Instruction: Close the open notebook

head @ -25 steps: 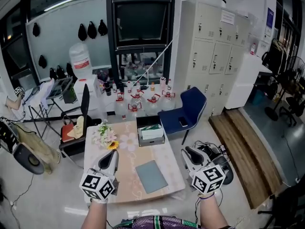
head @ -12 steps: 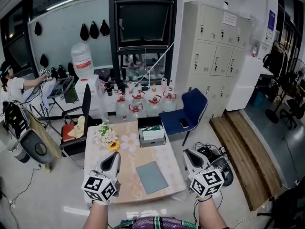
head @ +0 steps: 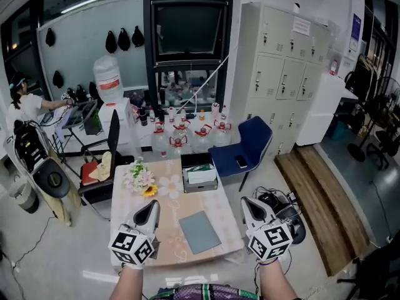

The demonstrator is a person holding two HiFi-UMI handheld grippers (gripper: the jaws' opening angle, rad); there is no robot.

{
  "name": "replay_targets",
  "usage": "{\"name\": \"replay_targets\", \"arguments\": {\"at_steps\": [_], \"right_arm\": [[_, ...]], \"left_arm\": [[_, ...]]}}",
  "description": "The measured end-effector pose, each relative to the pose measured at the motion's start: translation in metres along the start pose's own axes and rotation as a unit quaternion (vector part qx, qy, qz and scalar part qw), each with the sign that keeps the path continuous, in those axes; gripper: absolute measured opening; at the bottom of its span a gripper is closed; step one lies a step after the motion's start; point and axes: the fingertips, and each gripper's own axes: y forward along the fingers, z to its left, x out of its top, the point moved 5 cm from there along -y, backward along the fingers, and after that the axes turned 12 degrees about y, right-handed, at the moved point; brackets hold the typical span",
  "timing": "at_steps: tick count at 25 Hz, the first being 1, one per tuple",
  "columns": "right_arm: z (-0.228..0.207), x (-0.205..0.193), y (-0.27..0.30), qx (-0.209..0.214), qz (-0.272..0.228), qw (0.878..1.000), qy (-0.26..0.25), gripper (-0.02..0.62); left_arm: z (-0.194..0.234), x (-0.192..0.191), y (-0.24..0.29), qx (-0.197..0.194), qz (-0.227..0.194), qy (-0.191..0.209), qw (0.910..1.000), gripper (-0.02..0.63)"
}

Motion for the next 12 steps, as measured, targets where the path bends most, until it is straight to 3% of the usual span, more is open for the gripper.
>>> {"name": "replay_targets", "arguments": {"at_steps": [12], "right_arm": [[0.0044, 0.0017, 0.0014, -0.002, 0.0, 1.0, -0.004, 0.0]], "left_arm": [[0.001, 0.0001, 0.0003, -0.004, -0.002, -0.003, 1.0, 0.017]]}}
